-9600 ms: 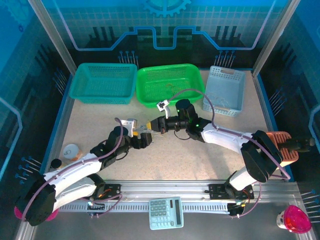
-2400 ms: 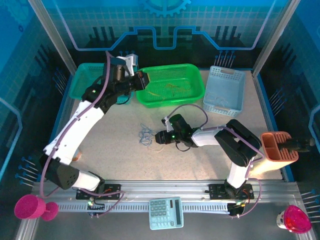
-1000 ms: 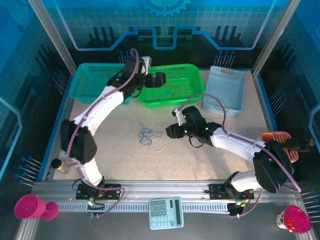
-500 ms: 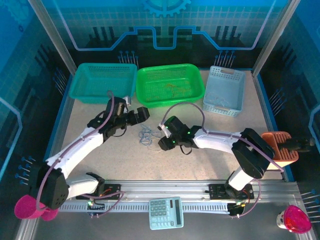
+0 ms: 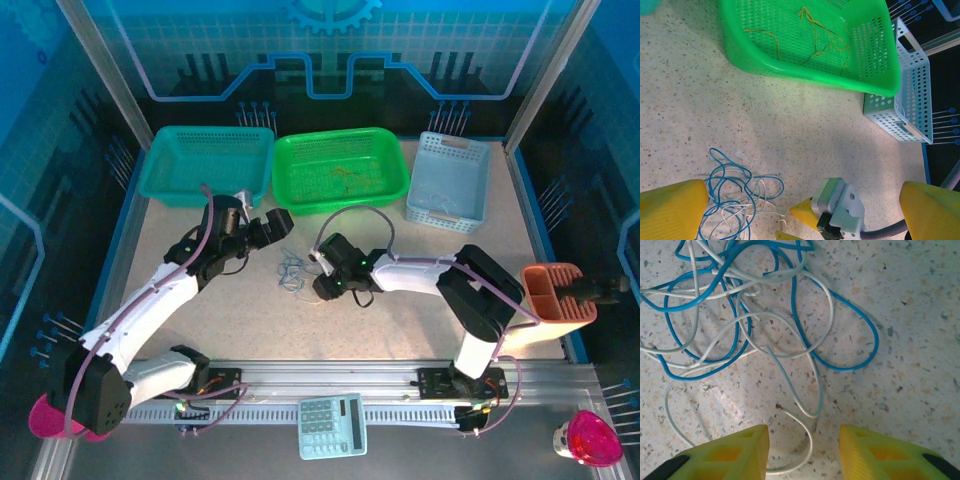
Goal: Untangle the cables
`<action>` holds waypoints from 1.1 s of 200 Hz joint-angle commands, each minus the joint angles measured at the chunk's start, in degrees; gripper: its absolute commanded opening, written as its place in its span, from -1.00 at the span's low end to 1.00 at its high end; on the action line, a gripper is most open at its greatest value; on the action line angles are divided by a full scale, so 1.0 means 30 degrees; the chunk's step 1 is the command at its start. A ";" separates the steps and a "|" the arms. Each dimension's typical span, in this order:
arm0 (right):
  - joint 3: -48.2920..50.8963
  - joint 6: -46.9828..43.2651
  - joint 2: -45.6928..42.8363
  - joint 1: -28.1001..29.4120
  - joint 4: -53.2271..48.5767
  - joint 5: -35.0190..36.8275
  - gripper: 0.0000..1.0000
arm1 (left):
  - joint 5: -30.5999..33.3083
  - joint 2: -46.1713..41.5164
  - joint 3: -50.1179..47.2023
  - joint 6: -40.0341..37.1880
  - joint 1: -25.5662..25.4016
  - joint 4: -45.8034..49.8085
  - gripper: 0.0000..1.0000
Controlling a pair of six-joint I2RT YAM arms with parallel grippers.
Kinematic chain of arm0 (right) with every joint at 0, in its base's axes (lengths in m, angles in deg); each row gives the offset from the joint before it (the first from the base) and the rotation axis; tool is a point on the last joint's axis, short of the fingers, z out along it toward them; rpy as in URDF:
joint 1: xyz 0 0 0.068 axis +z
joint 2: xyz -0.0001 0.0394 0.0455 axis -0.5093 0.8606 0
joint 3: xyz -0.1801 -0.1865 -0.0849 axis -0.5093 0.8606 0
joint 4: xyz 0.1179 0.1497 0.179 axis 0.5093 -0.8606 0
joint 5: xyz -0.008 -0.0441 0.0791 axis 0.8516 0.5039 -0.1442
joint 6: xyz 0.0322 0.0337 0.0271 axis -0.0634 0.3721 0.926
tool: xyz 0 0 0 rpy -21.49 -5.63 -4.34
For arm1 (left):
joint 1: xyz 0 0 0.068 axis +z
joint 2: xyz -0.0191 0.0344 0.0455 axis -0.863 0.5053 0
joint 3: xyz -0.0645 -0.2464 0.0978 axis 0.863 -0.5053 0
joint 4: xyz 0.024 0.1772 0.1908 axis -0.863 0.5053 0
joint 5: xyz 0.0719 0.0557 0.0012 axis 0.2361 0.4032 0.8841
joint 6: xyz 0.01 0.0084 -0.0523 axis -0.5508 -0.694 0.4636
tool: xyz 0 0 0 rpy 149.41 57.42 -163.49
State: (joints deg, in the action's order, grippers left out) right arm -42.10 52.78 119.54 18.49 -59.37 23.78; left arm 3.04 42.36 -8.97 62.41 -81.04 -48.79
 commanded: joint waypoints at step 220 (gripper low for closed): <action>-0.2600 0.1867 -0.5151 -0.3194 0.0200 -0.4030 -1.00 | -0.4879 -0.1889 -0.3476 -0.3376 0.0687 -0.5026 0.94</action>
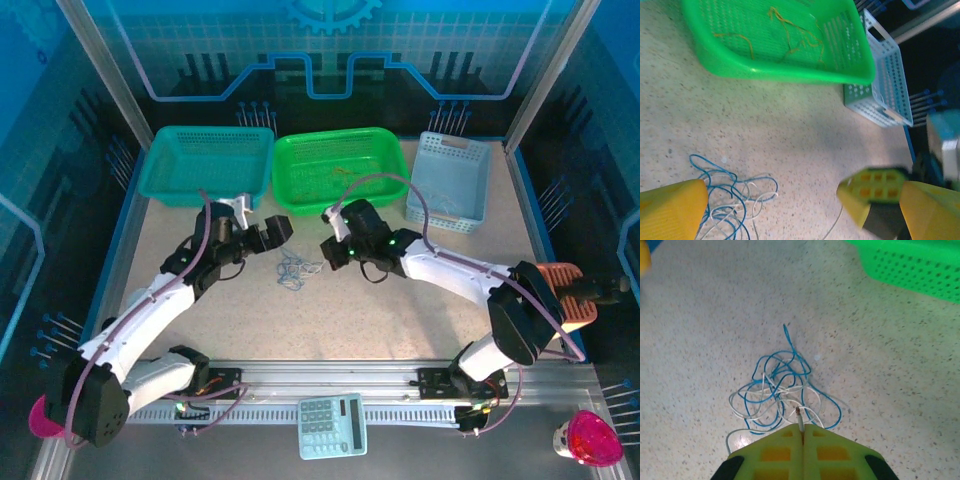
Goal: Untangle the cables
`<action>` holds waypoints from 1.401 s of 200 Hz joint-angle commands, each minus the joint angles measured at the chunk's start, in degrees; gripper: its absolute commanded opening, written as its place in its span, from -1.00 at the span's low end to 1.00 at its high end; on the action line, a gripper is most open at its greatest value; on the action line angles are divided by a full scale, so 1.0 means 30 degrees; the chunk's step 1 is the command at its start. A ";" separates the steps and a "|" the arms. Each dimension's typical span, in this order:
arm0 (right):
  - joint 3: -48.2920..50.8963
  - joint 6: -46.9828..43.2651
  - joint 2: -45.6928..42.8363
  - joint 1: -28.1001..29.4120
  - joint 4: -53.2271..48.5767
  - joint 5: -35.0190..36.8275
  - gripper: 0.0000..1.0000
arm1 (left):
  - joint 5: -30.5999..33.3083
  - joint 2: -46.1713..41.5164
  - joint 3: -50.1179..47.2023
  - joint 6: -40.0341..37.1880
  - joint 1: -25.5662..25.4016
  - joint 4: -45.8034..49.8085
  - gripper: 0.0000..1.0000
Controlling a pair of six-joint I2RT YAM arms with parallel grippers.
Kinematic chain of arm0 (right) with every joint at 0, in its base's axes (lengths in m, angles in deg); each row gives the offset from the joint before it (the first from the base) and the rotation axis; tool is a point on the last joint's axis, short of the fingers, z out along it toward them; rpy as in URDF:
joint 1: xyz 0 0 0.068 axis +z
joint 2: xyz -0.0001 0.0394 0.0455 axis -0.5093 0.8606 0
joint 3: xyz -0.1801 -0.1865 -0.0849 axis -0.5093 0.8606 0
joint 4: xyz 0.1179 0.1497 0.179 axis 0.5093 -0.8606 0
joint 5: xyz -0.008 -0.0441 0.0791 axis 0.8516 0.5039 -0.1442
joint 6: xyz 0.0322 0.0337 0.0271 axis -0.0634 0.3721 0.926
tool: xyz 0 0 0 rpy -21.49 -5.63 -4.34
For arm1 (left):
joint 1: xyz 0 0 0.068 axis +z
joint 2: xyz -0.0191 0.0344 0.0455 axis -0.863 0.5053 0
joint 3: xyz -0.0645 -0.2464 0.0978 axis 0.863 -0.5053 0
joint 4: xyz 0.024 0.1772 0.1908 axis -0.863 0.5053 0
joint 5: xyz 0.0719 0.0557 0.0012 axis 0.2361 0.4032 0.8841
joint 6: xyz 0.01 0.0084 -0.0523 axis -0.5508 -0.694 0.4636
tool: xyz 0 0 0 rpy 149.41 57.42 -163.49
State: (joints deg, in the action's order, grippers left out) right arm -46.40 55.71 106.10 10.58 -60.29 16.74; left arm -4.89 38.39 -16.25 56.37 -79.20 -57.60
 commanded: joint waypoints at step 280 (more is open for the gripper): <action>-0.7873 0.2837 -0.4164 -0.3802 0.0203 -0.4756 -1.00 | 0.0329 0.9092 -0.0031 -0.3121 -0.4835 -0.6486 -0.73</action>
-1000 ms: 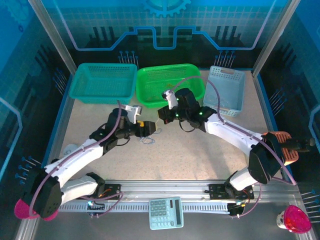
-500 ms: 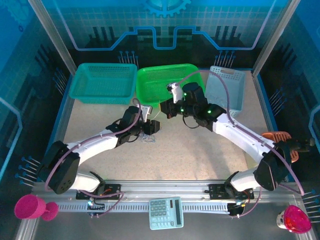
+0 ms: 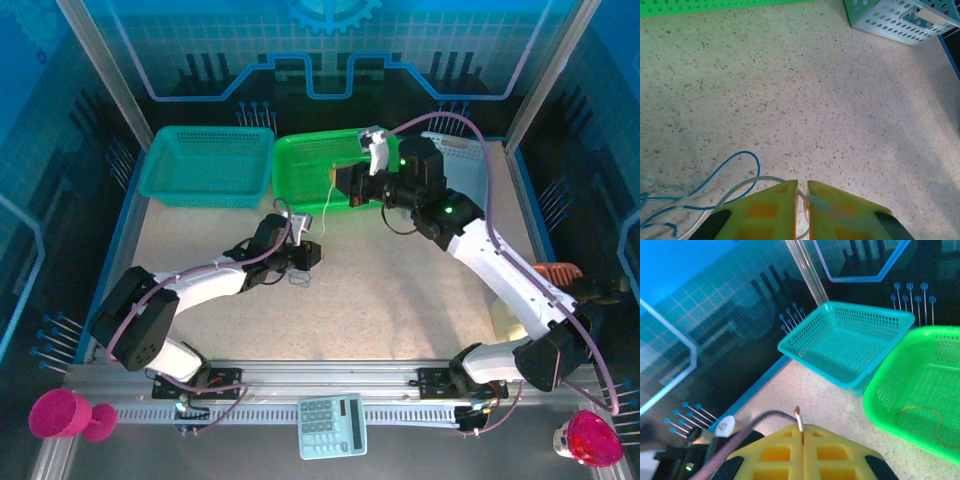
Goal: Untangle the cables
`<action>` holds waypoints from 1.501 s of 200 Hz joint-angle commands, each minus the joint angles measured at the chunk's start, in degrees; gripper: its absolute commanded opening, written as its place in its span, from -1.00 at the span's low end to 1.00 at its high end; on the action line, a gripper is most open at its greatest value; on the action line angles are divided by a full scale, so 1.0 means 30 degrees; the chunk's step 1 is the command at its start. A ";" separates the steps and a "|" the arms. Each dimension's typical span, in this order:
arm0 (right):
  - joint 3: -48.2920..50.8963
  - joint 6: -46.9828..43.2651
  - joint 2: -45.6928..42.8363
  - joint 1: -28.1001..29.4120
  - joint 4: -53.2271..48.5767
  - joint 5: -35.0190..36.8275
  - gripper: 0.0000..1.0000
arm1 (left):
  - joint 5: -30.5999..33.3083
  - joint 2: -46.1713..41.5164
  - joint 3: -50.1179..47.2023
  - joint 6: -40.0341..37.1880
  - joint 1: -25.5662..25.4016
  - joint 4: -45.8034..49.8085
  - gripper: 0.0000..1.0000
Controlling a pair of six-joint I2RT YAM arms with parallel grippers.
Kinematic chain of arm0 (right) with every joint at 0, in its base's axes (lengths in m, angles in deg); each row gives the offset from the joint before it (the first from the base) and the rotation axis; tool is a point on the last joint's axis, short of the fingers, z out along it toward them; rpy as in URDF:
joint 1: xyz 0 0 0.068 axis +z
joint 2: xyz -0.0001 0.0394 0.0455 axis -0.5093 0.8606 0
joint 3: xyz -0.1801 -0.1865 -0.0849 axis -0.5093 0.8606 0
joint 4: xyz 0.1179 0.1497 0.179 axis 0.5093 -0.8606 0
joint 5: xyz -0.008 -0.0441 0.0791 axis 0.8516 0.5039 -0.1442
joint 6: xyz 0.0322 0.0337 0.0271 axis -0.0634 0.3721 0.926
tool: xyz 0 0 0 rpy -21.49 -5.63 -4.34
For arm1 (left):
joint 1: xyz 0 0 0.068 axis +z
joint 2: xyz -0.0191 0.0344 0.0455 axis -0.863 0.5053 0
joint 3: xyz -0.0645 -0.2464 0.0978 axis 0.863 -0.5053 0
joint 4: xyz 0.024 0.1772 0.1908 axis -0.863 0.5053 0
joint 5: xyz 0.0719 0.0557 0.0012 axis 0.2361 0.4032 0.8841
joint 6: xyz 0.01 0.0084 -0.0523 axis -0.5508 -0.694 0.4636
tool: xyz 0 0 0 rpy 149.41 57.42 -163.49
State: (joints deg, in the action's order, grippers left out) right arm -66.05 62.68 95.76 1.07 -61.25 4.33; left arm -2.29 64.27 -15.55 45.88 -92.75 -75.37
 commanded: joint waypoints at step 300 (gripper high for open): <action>-0.1008 0.5579 -0.1561 -0.4638 0.4932 -0.3182 -1.00 | -0.0641 -0.5691 0.0603 -0.0984 -0.0831 0.1825 0.49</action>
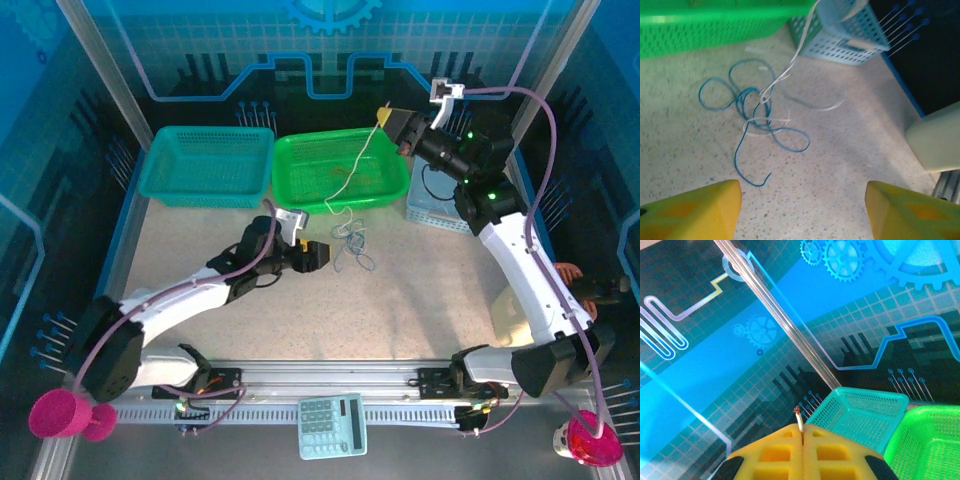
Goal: Untangle the cables
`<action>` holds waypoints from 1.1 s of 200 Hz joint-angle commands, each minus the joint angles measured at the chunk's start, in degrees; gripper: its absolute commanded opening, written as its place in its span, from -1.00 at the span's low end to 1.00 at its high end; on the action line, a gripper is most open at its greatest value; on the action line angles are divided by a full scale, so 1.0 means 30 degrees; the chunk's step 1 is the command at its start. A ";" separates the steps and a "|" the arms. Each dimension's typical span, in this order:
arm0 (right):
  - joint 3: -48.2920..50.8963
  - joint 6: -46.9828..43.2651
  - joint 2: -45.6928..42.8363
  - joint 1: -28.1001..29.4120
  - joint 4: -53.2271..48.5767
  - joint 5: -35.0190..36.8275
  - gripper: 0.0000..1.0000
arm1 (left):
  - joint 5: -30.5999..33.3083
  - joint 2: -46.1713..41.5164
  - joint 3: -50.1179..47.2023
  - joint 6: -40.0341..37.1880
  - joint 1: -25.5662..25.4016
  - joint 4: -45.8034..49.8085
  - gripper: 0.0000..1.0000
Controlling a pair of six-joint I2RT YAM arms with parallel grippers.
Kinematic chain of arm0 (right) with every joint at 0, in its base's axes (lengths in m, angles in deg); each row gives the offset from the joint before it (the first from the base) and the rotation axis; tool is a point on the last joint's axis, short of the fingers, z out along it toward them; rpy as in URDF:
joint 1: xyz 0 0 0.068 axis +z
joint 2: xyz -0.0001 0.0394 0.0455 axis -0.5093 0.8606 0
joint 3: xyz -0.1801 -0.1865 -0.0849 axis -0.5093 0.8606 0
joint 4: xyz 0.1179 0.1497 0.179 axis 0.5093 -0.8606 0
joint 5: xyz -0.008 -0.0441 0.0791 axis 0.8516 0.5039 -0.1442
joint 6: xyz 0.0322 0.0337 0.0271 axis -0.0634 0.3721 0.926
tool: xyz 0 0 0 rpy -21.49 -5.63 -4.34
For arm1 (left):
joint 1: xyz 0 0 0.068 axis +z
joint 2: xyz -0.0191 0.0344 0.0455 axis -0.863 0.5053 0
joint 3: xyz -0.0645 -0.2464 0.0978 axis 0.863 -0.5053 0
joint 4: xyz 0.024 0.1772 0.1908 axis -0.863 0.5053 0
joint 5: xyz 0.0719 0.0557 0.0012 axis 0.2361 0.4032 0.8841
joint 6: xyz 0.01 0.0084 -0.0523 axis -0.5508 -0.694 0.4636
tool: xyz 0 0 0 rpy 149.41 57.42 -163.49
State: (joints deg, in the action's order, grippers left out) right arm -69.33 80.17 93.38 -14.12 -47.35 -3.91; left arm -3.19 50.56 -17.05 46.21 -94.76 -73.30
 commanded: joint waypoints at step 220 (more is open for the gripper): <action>-0.7508 0.1803 0.1453 0.0830 0.2360 -0.0324 -1.00 | -0.0500 0.6237 0.1560 0.0765 -0.0365 -0.4752 -0.46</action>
State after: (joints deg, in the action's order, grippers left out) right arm -89.79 81.76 96.31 -10.69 -44.40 -3.87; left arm -3.21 70.82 -10.76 47.50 -95.42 -83.15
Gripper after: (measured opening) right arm 0.064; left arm 0.155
